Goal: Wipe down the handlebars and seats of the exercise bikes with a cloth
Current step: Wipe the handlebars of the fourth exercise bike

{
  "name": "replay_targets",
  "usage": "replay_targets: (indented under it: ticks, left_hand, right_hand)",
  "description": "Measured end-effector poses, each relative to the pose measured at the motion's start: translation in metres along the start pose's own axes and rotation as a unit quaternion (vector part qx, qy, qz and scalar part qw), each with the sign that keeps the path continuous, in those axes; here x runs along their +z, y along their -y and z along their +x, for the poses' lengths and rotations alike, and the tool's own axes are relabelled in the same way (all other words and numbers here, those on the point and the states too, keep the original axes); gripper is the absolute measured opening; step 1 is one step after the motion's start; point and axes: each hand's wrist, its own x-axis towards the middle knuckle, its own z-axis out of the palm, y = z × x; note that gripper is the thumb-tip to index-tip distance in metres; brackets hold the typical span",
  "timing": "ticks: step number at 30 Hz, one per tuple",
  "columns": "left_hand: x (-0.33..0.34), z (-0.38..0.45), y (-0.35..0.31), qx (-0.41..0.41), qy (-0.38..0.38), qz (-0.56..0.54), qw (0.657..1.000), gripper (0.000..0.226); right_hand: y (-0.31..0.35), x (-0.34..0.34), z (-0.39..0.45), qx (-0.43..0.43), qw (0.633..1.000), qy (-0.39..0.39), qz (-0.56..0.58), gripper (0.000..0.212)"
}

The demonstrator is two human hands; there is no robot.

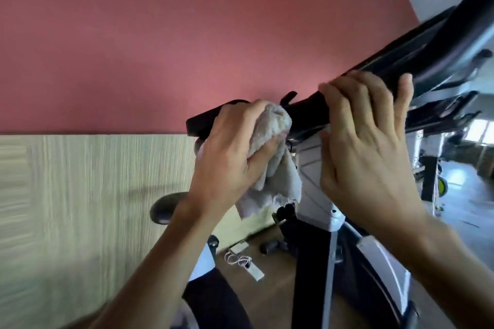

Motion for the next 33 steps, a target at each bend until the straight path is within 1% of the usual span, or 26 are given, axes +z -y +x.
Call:
replay_targets:
  ticks: [2,6,8,10,12,14,15,17,18,19,20,22,24,26,28,30,31,33]
  left_hand:
    - [-0.014,0.008,-0.010,-0.049,0.053,-0.013,0.997,0.035]
    - [-0.033,0.042,-0.025,-0.107,0.152,-0.040,0.982,0.040]
    - [-0.039,0.064,-0.032,-0.132,0.176,-0.064,0.973,0.037]
    - [-0.045,0.079,-0.039,-0.177,0.192,-0.092,0.961,0.030]
    - [-0.052,0.089,-0.045,-0.221,0.199,-0.109,0.949,0.022]
    - [-0.060,0.093,-0.051,-0.258,0.212,-0.133,0.933,0.017]
    - [-0.065,0.093,-0.053,-0.271,0.227,-0.152,0.923,0.018]
    - [-0.073,0.089,-0.060,-0.292,0.274,-0.203,0.894,0.022]
    - [-0.077,0.085,-0.062,-0.307,0.300,-0.228,0.874,0.024]
    - [-0.082,0.080,-0.062,-0.325,0.327,-0.244,0.853,0.027]
    - [-0.086,0.074,-0.059,-0.347,0.351,-0.257,0.831,0.030]
    - [-0.096,0.058,-0.048,-0.405,0.389,-0.285,0.777,0.038]
    - [-0.108,0.040,-0.036,-0.468,0.391,-0.292,0.737,0.038]
    - [-0.120,0.025,-0.028,-0.511,0.409,-0.265,0.708,0.028]
    - [-0.131,0.016,-0.021,-0.524,0.459,-0.232,0.679,0.024]
    - [-0.136,0.011,-0.016,-0.541,0.499,-0.253,0.628,0.023]
    - [-0.137,0.008,-0.015,-0.551,0.507,-0.278,0.601,0.018]
    - [-0.135,0.003,-0.015,-0.582,0.498,-0.322,0.557,0.012]
  right_hand:
    - [0.003,-0.014,0.004,0.012,0.999,0.046,0.025,0.061]
    - [0.001,-0.040,0.013,0.007,0.989,0.128,0.079,0.063]
    - [-0.008,-0.052,0.019,-0.003,0.979,0.156,0.130,0.060]
    - [-0.015,-0.066,0.023,0.003,0.959,0.171,0.225,0.056]
    - [-0.014,-0.079,0.024,0.044,0.923,0.181,0.337,0.049]
    - [-0.002,-0.089,0.024,0.110,0.876,0.199,0.427,0.040]
    - [0.005,-0.090,0.024,0.150,0.839,0.214,0.476,0.036]
    - [0.023,-0.085,0.025,0.237,0.735,0.255,0.581,0.032]
    - [0.030,-0.081,0.025,0.272,0.696,0.263,0.610,0.032]
    - [0.037,-0.075,0.024,0.295,0.679,0.263,0.619,0.030]
    - [0.042,-0.071,0.022,0.309,0.671,0.262,0.621,0.026]
    - [0.051,-0.066,0.013,0.345,0.648,0.269,0.623,0.015]
    - [0.060,-0.067,0.001,0.369,0.640,0.284,0.612,0.016]
    - [0.070,-0.071,-0.007,0.384,0.642,0.284,0.600,0.022]
    - [0.077,-0.069,-0.015,0.401,0.654,0.270,0.582,0.026]
    - [0.084,-0.062,-0.025,0.434,0.665,0.254,0.552,0.025]
    - [0.085,-0.058,-0.030,0.445,0.675,0.245,0.535,0.025]
    - [0.087,-0.054,-0.036,0.445,0.714,0.228,0.490,0.033]
